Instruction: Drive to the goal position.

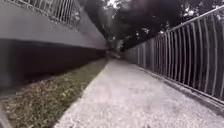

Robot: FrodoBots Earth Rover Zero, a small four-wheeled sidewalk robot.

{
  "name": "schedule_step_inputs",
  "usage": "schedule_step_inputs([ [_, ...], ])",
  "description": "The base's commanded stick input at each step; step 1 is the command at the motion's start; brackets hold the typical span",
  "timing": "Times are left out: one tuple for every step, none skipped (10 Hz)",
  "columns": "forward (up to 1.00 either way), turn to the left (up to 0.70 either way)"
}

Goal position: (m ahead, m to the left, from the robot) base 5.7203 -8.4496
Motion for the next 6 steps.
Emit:
schedule_step_inputs([
  [0.5, 0.0],
  [0.5, 0.0],
  [0.5, 0.0],
  [0.5, 0.0],
  [0.5, 0.0],
  [0.5, 0.0],
])
